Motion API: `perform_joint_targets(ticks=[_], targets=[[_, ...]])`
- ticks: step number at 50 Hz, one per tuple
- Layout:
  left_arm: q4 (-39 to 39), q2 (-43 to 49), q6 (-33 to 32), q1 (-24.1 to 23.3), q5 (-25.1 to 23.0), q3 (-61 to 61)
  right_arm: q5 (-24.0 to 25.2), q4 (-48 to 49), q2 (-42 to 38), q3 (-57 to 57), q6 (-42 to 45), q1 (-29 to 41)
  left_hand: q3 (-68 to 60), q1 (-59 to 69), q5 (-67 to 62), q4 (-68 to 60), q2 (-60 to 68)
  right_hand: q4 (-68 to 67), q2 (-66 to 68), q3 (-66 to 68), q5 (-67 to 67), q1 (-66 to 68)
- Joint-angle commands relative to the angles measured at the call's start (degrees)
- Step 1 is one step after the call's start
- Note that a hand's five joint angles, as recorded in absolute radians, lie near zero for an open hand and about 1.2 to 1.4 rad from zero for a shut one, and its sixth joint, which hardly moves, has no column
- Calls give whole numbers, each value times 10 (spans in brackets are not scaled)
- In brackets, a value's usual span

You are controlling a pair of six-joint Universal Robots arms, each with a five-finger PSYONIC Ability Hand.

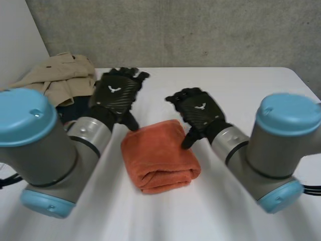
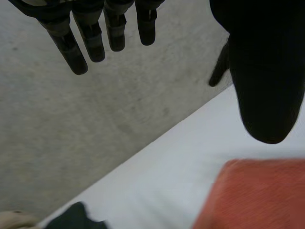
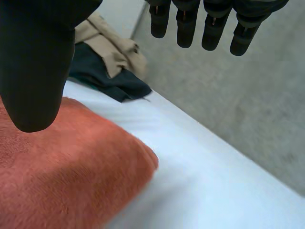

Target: Fold the laundry.

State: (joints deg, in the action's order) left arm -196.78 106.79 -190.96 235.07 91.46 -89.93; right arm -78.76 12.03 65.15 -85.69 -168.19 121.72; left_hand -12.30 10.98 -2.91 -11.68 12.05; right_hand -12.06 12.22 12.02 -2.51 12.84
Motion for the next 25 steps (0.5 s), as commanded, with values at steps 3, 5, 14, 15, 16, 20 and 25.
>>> perform_joint_targets(ticks=[3,5,14,15,16,20,25], targets=[[87,121,32,-68,99,61,7,-121,-77,75,-34,-18,22,-9,29,16,-20,21,-22,-20,25,-28],[105,147,29,-73,128,63,14,-146,-102,98,-34,-18,23,-10,29,17,-21,21,-22,-20,25,-28],[124,170,23,-73,144,48,58,-209,-174,162,-23,-18,23,-10,29,17,-21,21,-22,-20,25,-28],[124,170,22,-73,144,46,56,-212,-179,165,-22,-18,23,-10,29,17,-21,21,-22,-20,25,-28],[124,170,20,-72,144,43,49,-212,-186,170,-18,-19,23,-10,29,17,-21,21,-22,-20,25,-28],[123,166,6,-59,144,38,20,-211,-182,173,16,-19,21,-8,27,15,-18,21,-22,-20,25,-28],[124,153,-31,-48,123,42,-11,-203,-144,155,58,-18,23,-10,29,17,-21,21,-22,-20,25,-28]])
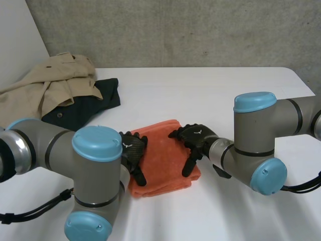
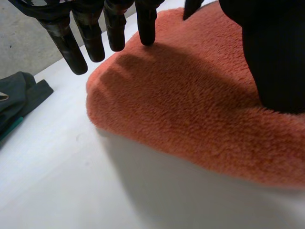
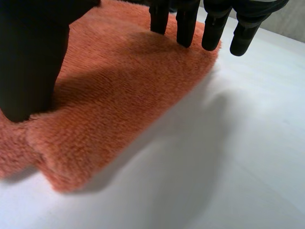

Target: Fold the laundry.

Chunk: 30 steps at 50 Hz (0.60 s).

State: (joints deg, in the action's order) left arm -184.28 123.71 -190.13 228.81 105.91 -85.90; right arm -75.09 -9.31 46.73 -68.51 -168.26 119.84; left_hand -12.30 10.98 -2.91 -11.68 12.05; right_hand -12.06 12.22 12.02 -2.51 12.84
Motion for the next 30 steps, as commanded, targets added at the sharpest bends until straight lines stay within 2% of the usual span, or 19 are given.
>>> perform_joint_targets(ticks=[1,3,7,10,11,14,15,18,19,20,22,25,30], targets=[[0,-21,-45,16,-26,6,-51,15,49,-22,60,1,23,-10,29,17,-21,21,-22,-20,25,-28],[-1,-37,-55,16,-40,12,-60,39,83,-50,60,0,23,-10,29,17,-21,21,-22,-20,25,-28],[-6,-81,-66,18,-99,35,-70,102,129,-118,58,-7,23,-10,29,17,-21,21,-22,-20,25,-28],[-6,-109,-66,30,-165,61,-74,130,165,-177,47,-21,23,-10,29,17,-21,21,-22,-20,25,-28],[-1,-117,-65,42,-204,77,-73,132,171,-190,41,-26,23,-10,29,17,-21,21,-22,-20,25,-28],[8,-126,-65,52,-269,100,-69,132,178,-231,8,-33,23,-10,29,17,-21,21,-22,-20,25,-28],[21,-126,-64,52,-318,115,-67,134,178,-241,-3,-32,23,-9,29,16,-20,21,-22,-20,25,-28],[49,-125,-64,57,-395,136,-56,143,178,-270,-46,-31,22,-9,29,16,-20,21,-22,-20,25,-28],[68,-125,-63,59,-436,151,-52,147,178,-273,-54,-30,22,-9,29,16,-20,21,-22,-20,25,-28],[75,-124,-63,59,-452,159,-48,153,178,-276,-63,-29,22,-9,29,16,-20,21,-22,-20,25,-28],[89,-116,-62,59,-475,174,-26,180,176,-284,-87,-29,21,-8,27,15,-18,21,-22,-20,25,-28],[98,-109,-60,57,-479,189,-2,202,159,-284,-108,-27,21,-8,27,15,-18,21,-22,-20,25,-28],[98,-103,-60,51,-480,196,4,213,122,-273,-116,-11,23,-10,29,17,-21,21,-22,-20,25,-28]])
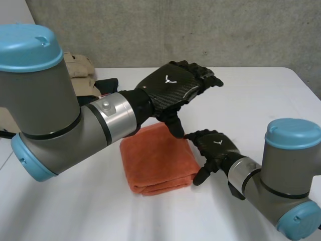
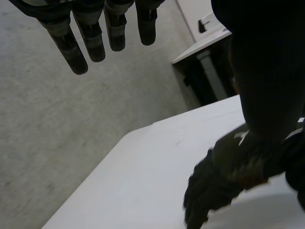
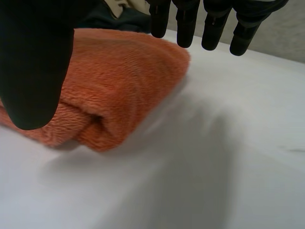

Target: Fold the laundry.

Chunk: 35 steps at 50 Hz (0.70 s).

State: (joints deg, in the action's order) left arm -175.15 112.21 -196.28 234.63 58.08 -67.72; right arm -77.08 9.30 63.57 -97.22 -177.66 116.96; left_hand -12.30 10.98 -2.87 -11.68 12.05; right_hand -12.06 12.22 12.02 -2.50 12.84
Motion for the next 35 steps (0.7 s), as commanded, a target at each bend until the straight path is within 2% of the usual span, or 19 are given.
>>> perform_joint_targets(ticks=[1,9,10,11,13,16,18,22,24,35], targets=[[7,11,2,-7,-2,14,24,29,-49,18,-22,22,23,-10,29,17,-21,21,-22,-20,25,-28],[8,11,3,-14,-2,13,11,42,-101,60,-15,44,23,-10,29,17,-21,21,-22,-20,25,-28],[8,11,3,-15,-2,12,9,41,-106,63,-16,45,23,-10,29,17,-21,-24,22,24,-19,16],[8,11,3,-16,-2,10,3,42,-111,70,-16,47,23,-10,29,17,-21,-332,330,332,-328,324],[8,12,3,-16,-2,9,-7,48,-110,70,-16,44,23,-10,29,17,-21,-678,676,678,-673,670],[9,12,3,-15,-2,8,-60,104,-100,63,-21,36,23,-10,29,17,-21,-679,678,680,-675,672],[9,12,3,-16,-2,7,-76,127,-92,64,-21,35,23,-10,29,17,-21,-679,678,680,-675,672],[8,10,2,-15,-2,7,-80,133,-62,77,-18,20,23,-10,29,17,-21,-679,678,680,-675,672],[8,6,3,-13,-2,10,-77,126,-69,102,-16,-23,23,-10,29,17,-21,-679,678,680,-675,672],[6,1,4,-16,-1,23,-76,50,-223,354,10,-216,23,-10,29,17,-21,-679,678,680,-675,672]])
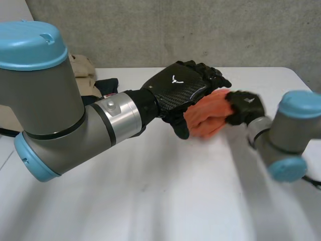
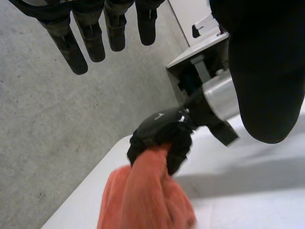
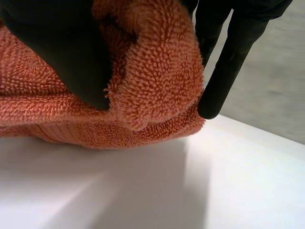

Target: Fold the laundry.

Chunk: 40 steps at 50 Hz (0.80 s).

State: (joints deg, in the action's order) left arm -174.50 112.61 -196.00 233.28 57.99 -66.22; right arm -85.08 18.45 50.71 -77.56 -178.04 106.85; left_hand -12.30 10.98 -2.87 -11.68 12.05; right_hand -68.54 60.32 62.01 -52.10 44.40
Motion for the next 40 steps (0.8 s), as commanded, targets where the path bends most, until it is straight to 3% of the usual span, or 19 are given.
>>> perform_joint_targets(ticks=[1,11,14,17,23,24,26,35,40], targets=[[0,-4,2,-4,0,9,5,-47,-107,180,16,-129,23,-10,29,17,-21,-115,197,180,-179,356],[0,-15,19,-6,0,9,26,-216,-288,502,29,-239,23,-10,29,17,-21,-115,197,180,-179,356],[0,-15,20,-9,0,8,33,-291,-358,626,39,-257,23,-10,29,17,-21,-115,197,180,-179,356],[0,-14,19,-12,0,8,29,-314,-388,677,50,-261,23,-10,29,17,-21,-115,197,180,-179,356],[0,-9,19,-12,-1,8,6,-294,-388,667,67,-284,23,-10,29,17,-21,-115,197,180,-179,356],[0,-8,19,-12,0,9,4,-292,-388,667,67,-284,23,-10,29,17,-21,50,33,16,-15,192],[0,-8,19,-13,0,10,-2,-291,-388,667,77,-284,23,-10,29,17,-21,585,-503,-520,521,-344],[-1,-8,23,-13,0,12,-109,-236,-352,626,168,-281,23,-10,29,17,-21,585,-503,-520,521,-344],[-1,-10,27,-12,0,13,-91,-167,-255,496,180,-277,23,-10,29,17,-21,585,-503,-520,521,-344]])
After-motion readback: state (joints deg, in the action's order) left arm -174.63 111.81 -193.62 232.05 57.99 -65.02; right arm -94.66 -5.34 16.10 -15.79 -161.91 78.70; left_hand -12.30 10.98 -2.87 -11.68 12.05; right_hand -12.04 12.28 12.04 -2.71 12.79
